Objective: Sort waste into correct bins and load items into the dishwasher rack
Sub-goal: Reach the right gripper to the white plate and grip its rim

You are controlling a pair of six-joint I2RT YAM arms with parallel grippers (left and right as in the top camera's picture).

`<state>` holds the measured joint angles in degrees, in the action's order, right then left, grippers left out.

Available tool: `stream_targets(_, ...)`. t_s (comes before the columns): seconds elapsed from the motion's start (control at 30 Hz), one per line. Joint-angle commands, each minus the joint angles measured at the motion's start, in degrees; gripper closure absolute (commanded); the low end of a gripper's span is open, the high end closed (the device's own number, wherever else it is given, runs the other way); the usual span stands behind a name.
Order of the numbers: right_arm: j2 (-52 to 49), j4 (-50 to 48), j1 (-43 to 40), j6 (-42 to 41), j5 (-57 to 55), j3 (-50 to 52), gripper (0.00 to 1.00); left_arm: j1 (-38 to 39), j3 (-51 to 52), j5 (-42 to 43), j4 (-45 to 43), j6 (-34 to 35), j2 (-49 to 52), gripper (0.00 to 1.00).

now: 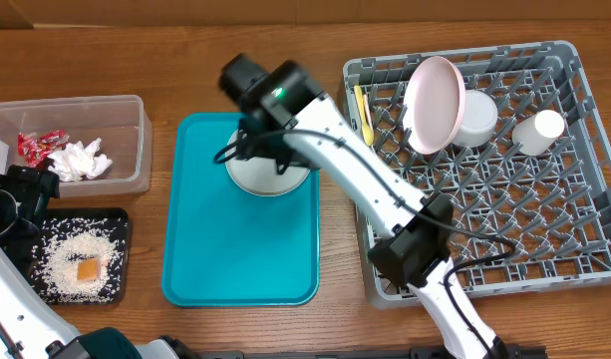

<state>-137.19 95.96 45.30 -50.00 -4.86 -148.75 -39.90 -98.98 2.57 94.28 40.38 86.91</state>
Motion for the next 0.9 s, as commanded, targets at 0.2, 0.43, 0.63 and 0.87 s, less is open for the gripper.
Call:
stream_targets(0.2, 2.54, -5.55, -0.2, -12.22, -1.55, 0.92, 0.0, -0.22, 0.26, -0.61, -0.04, 0.79, 0.11, 0.0)
stream_targets(0.43, 2.47, -4.55, -0.7, -19.08, -2.16, 6.73, 0.0, -0.22, 0.26, -0.61, -0.04, 0.79, 0.11, 0.0)
stream_targets(0.63, 2.47, -12.5, 0.07, -27.19, -1.92, 19.71, 0.0, -0.22, 0.26, -0.61, -0.04, 0.79, 0.11, 0.0)
stream_targets(0.87, 2.47, -21.55, 0.07, -26.53, 1.79, 29.35, 0.0, -0.22, 0.26, -0.61, -0.04, 0.79, 0.11, 0.0)
